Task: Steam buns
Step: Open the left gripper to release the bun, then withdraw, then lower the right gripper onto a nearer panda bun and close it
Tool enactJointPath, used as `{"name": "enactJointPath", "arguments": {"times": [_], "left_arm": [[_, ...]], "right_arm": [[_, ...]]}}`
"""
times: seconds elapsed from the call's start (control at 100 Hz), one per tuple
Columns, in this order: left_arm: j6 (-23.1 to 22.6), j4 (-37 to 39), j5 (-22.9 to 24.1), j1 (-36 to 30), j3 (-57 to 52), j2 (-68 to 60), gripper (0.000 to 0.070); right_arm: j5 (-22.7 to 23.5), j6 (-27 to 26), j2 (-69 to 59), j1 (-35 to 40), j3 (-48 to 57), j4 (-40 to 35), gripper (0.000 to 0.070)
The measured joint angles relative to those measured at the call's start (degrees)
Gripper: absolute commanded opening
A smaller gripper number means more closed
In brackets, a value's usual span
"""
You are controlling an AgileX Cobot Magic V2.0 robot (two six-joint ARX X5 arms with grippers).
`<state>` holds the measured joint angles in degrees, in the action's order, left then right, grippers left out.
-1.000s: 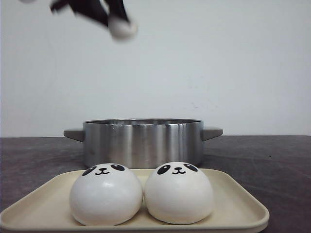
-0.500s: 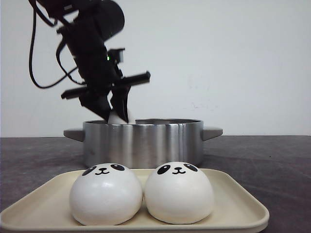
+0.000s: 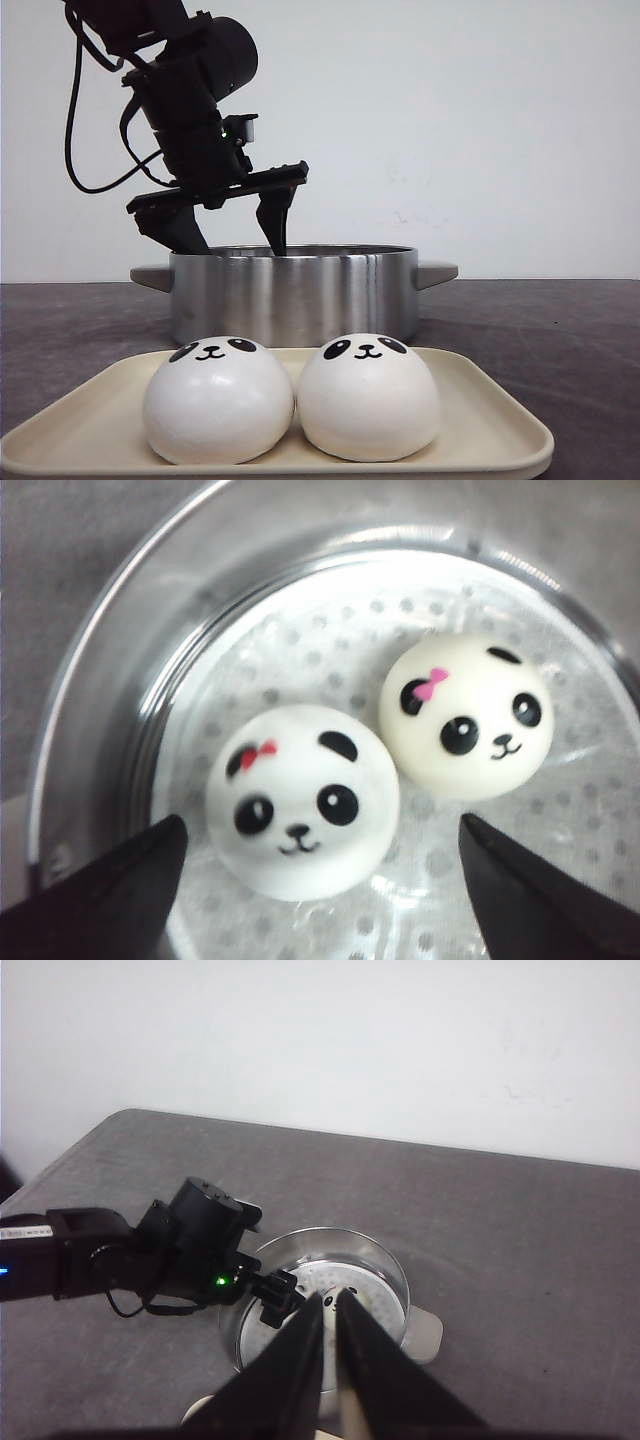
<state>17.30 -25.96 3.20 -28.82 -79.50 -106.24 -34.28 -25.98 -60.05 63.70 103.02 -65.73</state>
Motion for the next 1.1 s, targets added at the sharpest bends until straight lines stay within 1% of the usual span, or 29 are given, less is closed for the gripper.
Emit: {"name": "enactJointPath", "arguments": {"times": [0.09,0.19,0.32,0.45,0.53,0.61,0.79,0.9,0.93,0.95,0.97,1.03,1.05,1.07,1.1], "left_arm": [[0.0,-2.0,0.0,0.2,-0.5,0.9,0.0515],[0.0,-2.5,0.0,0.2,-0.5,4.7,0.0515],[0.0,-2.6,0.0,-0.3,-0.5,14.8,0.0515],[0.0,-4.3,0.0,-1.8,-0.7,25.3,0.0515],[0.0,-6.3,0.0,-3.1,-0.7,31.0,0.0515],[0.0,-8.5,0.0,-4.6,-0.7,36.8,0.0515],[0.0,-12.9,0.0,-7.1,-0.7,49.5,0.0512],[0.0,-16.0,0.0,-7.4,-0.7,55.0,0.0512],[0.1,-16.9,0.0,-7.4,-0.7,56.1,0.0512],[0.0,-17.4,0.0,-7.4,-0.7,56.9,0.0512],[0.1,-18.0,0.0,-7.4,-0.7,57.6,0.0512],[0.0,-20.0,0.1,-7.4,-0.7,59.5,0.0512],[0.1,-20.7,0.1,-7.4,-0.7,60.1,0.0512],[0.0,-21.4,0.2,-7.4,-0.7,60.6,0.0512],[0.0,-22.3,0.5,-7.4,-0.7,61.4,0.0512]], "right_arm": [[0.1,0.0,0.0,0.0,0.0,-1.5,0.0012],[0.7,-1.0,-0.7,0.0,0.0,-5.6,0.0012],[2.4,-2.8,-2.2,0.0,-0.8,-10.7,0.0012],[5.2,-4.2,-3.5,0.0,-4.4,-10.2,0.0012],[6.6,-5.3,-3.9,0.0,-8.9,-8.1,0.0012],[8.6,-6.4,-3.8,0.0,-14.3,-4.0,0.0012],[13.5,-9.2,-3.9,0.0,-29.3,8.2,0.0012],[16.9,-12.1,-5.0,0.0,-37.6,15.9,0.0016],[17.9,-13.0,-5.6,0.0,-39.2,17.4,0.0047],[19.0,-13.7,-6.3,0.0,-40.6,18.6,0.0099],[20.0,-14.3,-6.8,0.0,-41.5,19.3,0.0168],[22.8,-15.4,-9.0,0.0,-43.4,21.0,0.0404],[23.8,-15.7,-9.8,0.0,-43.6,21.1,0.0466],[24.6,-16.0,-10.8,0.0,-43.6,21.0,0.0505],[25.8,-16.3,-12.1,0.0,-43.6,21.3,0.0510]]}}
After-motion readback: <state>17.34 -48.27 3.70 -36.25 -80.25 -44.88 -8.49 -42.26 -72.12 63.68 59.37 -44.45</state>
